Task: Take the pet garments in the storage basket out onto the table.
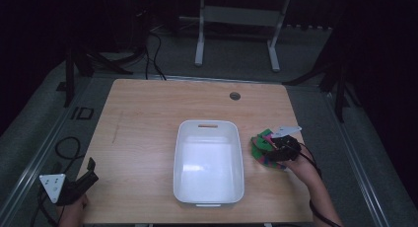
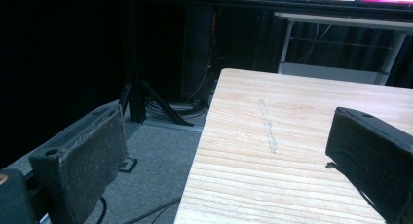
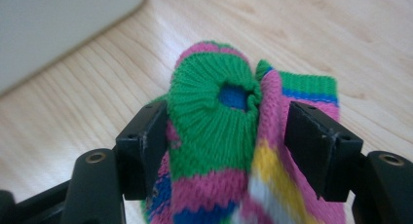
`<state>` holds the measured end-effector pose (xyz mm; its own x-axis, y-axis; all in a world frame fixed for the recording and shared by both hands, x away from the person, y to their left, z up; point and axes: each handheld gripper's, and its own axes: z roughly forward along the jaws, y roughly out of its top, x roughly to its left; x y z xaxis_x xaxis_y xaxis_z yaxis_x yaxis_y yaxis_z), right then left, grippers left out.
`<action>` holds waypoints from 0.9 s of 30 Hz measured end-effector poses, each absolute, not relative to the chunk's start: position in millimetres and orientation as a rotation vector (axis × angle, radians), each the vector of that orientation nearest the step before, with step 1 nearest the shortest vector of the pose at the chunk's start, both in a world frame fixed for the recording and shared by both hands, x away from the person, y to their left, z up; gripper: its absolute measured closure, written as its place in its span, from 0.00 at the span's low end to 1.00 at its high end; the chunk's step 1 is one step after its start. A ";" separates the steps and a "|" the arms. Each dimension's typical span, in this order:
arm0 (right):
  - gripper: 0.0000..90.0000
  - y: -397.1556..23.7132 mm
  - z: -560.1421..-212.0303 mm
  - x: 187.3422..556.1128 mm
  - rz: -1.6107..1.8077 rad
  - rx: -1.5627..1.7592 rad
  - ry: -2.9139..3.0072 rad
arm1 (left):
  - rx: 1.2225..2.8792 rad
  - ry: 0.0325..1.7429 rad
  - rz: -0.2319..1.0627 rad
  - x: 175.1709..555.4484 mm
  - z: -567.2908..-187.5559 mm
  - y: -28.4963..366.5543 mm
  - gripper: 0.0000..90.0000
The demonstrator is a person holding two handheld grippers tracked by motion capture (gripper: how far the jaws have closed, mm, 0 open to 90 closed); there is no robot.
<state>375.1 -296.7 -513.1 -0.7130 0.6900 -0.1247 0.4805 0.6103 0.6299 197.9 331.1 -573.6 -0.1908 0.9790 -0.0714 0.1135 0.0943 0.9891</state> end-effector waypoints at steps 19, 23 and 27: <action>0.20 -361.2 -504.4 319.6 0.983 1.136 2.197 | 1.139 1.480 1.224 198.1 -573.6 330.7 0.02; 0.13 -374.3 -511.1 310.2 0.990 1.173 2.175 | 1.139 1.481 1.223 198.3 -573.5 330.8 0.02; 0.12 -381.0 -520.8 300.0 1.008 1.200 2.194 | 1.136 1.482 1.223 198.3 -573.6 330.7 0.02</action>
